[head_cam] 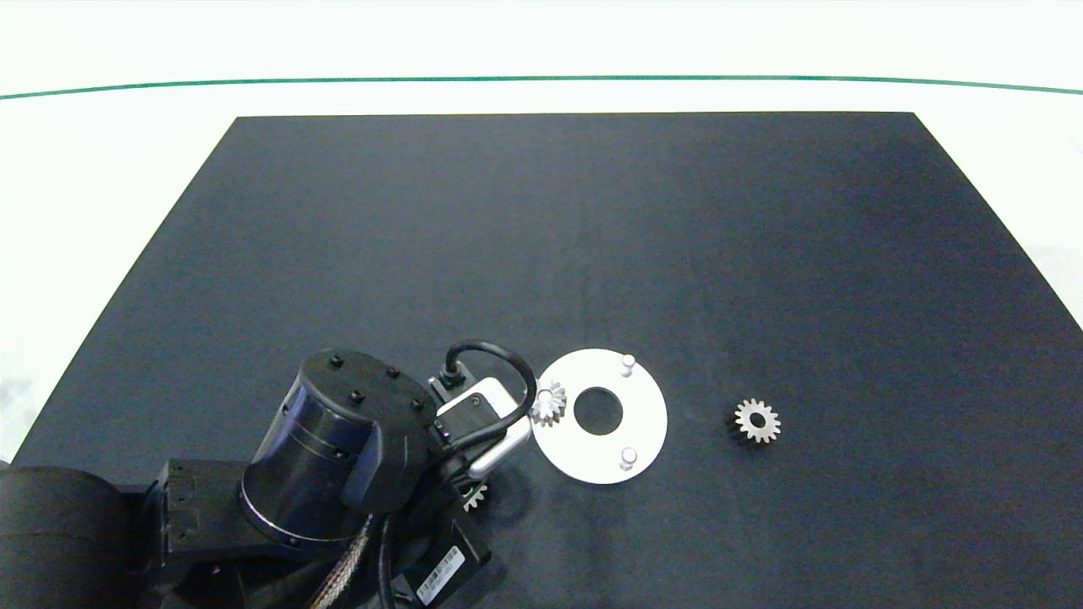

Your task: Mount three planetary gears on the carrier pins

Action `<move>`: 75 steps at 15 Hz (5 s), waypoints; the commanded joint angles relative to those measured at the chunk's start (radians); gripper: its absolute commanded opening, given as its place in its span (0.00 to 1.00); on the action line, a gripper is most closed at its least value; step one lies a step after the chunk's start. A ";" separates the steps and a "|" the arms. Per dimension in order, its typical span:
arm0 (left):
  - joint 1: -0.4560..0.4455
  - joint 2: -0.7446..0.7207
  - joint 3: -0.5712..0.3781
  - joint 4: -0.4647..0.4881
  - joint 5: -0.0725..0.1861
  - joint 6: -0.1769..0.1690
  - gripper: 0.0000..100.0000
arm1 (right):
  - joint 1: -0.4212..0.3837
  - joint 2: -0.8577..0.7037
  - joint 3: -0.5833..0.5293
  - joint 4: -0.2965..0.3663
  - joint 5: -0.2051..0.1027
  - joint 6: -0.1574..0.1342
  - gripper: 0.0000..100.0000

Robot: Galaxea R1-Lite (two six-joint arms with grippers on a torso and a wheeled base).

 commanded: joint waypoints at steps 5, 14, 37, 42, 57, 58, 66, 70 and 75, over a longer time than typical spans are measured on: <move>0.007 -0.039 0.038 0.002 0.006 -0.004 1.00 | 0.001 0.001 0.005 0.003 0.000 -0.001 1.00; 0.013 -0.021 0.067 -0.015 0.001 -0.065 1.00 | -0.001 -0.006 0.003 0.003 -0.001 -0.001 1.00; 0.027 0.091 0.141 -0.239 -0.024 -0.099 0.81 | 0.001 -0.006 0.008 0.003 -0.003 -0.001 1.00; 0.033 0.091 0.144 -0.240 -0.030 -0.093 0.72 | 0.001 -0.005 0.008 0.003 -0.003 -0.001 1.00; 0.031 0.097 0.136 -0.246 -0.030 -0.085 0.42 | 0.001 -0.008 0.008 0.003 -0.003 -0.001 1.00; 0.031 0.099 0.136 -0.248 -0.030 -0.083 0.39 | 0.001 -0.008 0.008 0.003 -0.003 -0.001 1.00; 0.033 0.099 0.136 -0.252 -0.030 -0.079 0.24 | 0.001 -0.006 0.010 0.003 -0.003 -0.001 1.00; 0.033 0.099 0.136 -0.252 -0.030 -0.079 0.15 | 0.001 -0.008 0.010 0.003 -0.003 -0.001 1.00; 0.033 0.099 0.136 -0.252 -0.031 -0.079 0.06 | 0.001 -0.008 0.010 0.003 -0.003 -0.001 1.00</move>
